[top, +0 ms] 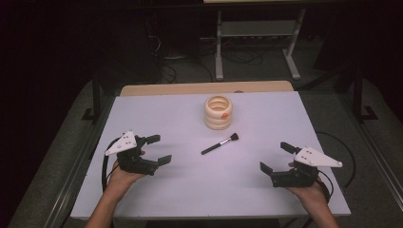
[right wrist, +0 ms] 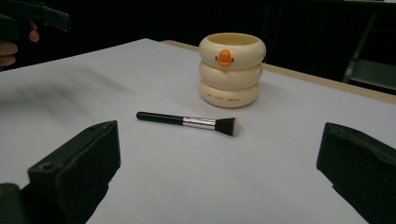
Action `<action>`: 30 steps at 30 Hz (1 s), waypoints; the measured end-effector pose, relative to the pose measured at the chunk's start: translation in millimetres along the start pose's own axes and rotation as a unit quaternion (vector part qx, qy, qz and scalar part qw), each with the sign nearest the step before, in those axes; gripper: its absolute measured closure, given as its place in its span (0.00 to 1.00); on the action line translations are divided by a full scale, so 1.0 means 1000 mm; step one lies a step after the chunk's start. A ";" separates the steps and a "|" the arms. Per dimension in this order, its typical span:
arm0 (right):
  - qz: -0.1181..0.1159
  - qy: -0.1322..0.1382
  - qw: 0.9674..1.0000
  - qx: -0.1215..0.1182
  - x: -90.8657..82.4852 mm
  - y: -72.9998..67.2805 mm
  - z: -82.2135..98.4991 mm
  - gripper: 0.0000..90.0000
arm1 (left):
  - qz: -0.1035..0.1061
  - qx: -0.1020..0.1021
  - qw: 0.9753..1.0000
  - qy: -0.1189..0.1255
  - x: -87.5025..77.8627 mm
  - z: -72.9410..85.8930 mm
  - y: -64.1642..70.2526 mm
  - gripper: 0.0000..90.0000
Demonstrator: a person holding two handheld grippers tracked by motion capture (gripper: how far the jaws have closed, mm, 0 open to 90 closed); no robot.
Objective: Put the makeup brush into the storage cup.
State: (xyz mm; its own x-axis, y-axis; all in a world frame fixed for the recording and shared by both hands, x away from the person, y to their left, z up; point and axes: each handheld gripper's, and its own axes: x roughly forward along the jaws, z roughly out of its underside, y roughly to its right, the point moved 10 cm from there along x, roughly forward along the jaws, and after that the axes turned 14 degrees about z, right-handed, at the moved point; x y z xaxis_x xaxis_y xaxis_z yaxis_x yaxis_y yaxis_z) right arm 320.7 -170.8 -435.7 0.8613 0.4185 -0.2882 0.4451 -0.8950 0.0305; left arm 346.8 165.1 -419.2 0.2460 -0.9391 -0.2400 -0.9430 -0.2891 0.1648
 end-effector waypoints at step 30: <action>0.001 0.001 1.000 0.004 0.000 0.000 -0.001 0.00 | 0.019 0.019 1.000 0.002 0.028 -0.022 -0.008 0.14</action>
State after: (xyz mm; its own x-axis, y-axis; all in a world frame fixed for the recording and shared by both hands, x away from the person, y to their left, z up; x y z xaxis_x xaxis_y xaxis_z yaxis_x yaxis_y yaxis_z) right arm 320.9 -170.9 -434.9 0.8628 0.4162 -0.2871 0.4406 -0.8974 0.0231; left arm 366.4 136.7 -406.6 0.2117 -0.9500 -0.2297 -0.9594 -0.2468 0.1364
